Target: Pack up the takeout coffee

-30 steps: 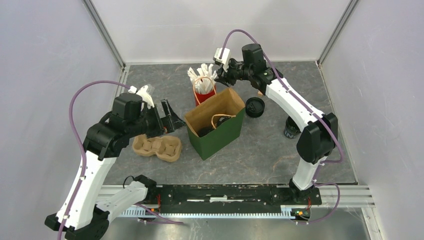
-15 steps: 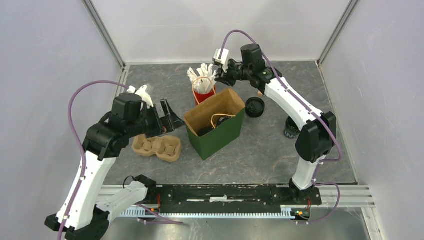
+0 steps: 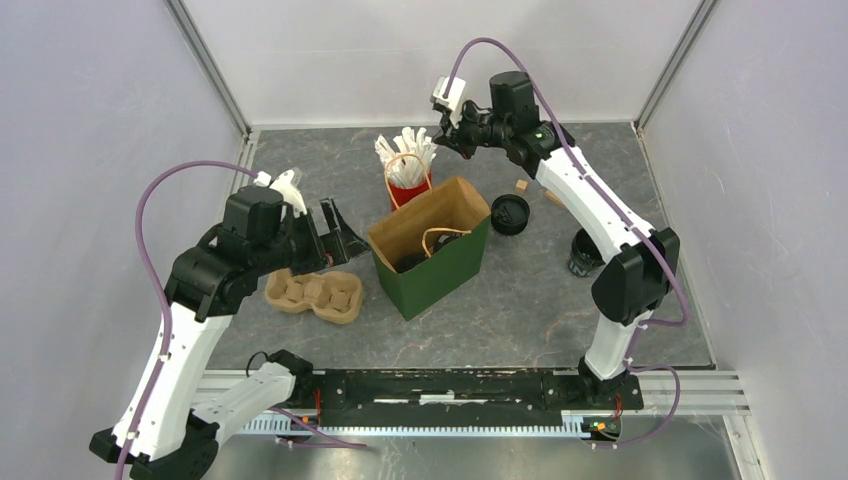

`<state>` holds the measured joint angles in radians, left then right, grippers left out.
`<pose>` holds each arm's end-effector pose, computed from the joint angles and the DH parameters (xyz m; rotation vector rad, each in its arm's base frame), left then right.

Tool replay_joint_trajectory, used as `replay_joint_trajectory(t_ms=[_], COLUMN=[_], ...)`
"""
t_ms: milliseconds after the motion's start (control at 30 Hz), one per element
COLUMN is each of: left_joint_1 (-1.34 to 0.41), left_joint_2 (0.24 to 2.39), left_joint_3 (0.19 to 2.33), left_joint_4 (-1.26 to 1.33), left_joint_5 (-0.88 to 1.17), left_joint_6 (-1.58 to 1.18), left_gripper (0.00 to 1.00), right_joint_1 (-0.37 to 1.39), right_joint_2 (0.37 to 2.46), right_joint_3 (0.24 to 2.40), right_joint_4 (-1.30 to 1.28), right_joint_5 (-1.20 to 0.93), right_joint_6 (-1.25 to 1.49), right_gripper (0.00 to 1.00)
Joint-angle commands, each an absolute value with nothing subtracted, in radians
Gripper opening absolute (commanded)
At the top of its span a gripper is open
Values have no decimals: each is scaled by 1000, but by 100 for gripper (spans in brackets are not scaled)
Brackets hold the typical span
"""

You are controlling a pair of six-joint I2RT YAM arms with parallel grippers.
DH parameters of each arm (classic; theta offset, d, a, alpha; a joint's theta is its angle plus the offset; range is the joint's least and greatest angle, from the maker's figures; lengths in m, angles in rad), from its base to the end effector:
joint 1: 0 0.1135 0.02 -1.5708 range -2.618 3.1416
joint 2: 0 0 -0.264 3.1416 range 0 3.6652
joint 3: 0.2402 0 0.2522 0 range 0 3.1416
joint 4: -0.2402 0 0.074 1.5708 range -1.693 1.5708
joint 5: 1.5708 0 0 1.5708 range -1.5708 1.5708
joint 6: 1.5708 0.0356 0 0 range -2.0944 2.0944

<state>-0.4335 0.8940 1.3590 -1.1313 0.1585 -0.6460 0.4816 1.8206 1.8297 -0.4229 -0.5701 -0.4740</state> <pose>0.1179 -0.0608 0.4153 -0.1582 2.3335 -0.7427 0.3676 0.2138 0.3897 -1.2112 1.5387 0.5683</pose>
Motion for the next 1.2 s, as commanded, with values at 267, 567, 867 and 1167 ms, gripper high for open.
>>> replay_joint_trajectory(t_ms=[267, 567, 867, 1167], left_joint_1=[-430, -431, -430, -430], left_joint_2=[894, 895, 899, 900], left_joint_3=[1392, 1398, 1403, 1416], left_joint_4=[-1122, -1117, -1130, -1129], left_joint_5=[144, 154, 131, 116], left_joint_6=[-578, -575, -568, -558], left_gripper=[100, 100, 100, 100], right_joint_1=[469, 467, 464, 464], right_joint_2=[1661, 1639, 1444, 1253], right_joint_3=[1820, 1887, 1852, 1813], right_joint_4=[-414, -496, -520, -556], right_joint_5=[-541, -516, -342, -290], right_joint_6=[-372, -367, -350, -282], right_gripper=[0, 0, 0, 0])
